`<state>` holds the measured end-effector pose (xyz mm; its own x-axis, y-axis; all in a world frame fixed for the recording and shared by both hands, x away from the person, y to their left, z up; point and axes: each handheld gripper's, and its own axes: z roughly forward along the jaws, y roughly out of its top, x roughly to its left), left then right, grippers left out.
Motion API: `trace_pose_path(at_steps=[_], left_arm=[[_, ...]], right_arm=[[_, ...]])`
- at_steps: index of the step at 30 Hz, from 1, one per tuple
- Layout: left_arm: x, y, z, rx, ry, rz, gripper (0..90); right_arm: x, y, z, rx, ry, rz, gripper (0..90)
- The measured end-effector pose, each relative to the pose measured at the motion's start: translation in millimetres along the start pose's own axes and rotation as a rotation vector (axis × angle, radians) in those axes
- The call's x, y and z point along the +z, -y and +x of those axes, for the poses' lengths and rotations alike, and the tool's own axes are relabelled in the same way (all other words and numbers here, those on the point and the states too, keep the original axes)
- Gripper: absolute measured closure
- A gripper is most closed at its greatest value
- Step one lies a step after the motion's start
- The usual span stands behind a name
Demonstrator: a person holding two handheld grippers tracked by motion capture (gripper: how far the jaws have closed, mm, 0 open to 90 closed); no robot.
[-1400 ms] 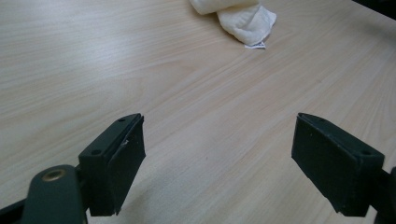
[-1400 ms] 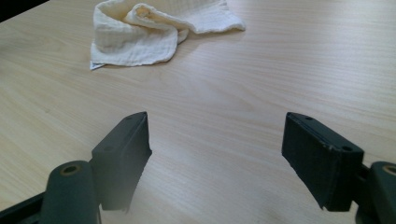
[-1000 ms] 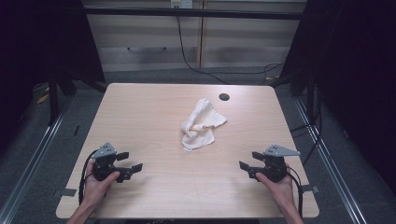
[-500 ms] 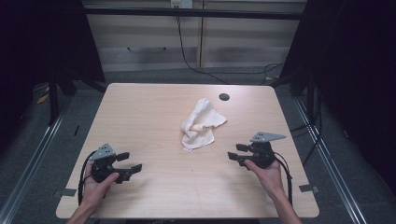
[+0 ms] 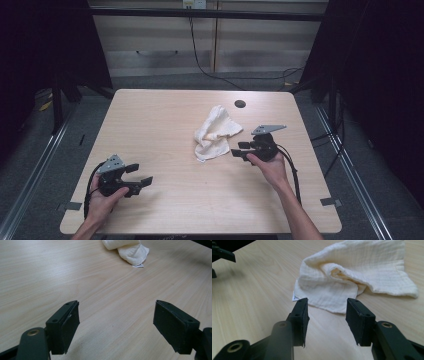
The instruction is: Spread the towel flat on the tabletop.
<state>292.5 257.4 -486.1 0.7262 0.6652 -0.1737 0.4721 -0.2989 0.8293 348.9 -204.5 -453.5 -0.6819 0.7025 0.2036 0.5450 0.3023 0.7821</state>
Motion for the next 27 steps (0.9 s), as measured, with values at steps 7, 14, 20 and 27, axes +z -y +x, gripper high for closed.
trace_pose_path(at_steps=[7, 14, 20, 27], left_arm=[[-0.7, 0.4, 2.7, -0.014, -0.005, -0.004, 20.8], [-0.2, 0.9, 3.3, -0.018, -0.002, -0.003, 20.8], [1.9, 0.6, -0.7, 0.004, 0.011, 0.013, 20.8], [0.7, 0.9, 2.2, -0.020, 0.013, 0.004, 20.8]], right_arm=[[21.1, -20.8, -16.1, 0.019, -0.002, 0.003, 59.3], [37.7, -34.7, -29.5, 0.057, -0.014, 0.003, 57.8], [64.4, -50.3, -32.7, 0.057, -0.027, 0.030, 60.0], [89.2, -55.2, -35.3, 0.027, -0.001, 0.108, 51.3]])
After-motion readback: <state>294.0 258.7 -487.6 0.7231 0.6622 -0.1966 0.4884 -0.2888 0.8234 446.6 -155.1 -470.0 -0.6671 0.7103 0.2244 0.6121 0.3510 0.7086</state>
